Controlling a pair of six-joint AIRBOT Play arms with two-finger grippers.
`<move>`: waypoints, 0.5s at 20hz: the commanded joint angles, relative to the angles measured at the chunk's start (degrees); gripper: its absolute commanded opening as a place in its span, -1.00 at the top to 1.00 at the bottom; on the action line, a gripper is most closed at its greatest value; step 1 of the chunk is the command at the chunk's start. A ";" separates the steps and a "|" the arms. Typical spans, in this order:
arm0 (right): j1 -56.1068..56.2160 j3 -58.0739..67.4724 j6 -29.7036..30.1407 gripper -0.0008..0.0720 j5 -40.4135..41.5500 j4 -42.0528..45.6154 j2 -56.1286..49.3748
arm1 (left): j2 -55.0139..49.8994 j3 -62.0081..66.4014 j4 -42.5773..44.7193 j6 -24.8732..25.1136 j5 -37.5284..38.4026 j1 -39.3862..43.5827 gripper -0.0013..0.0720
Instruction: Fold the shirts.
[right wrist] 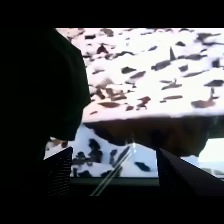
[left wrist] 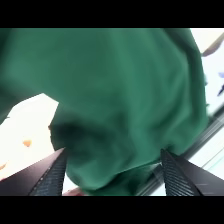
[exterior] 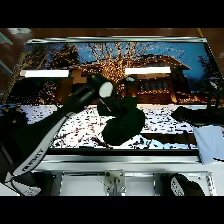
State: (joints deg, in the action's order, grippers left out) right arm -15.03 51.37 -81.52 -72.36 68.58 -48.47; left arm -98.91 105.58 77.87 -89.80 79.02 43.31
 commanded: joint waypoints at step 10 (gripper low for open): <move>0.02 -1.40 1.46 -0.77 2.86 -5.53 -6.75 | 1.18 -19.50 -18.21 -0.04 -2.49 -30.10 -0.95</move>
State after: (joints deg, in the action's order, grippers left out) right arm -15.03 50.02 -80.68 -68.45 66.32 -51.90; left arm -96.49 93.54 66.74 -89.76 81.25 17.69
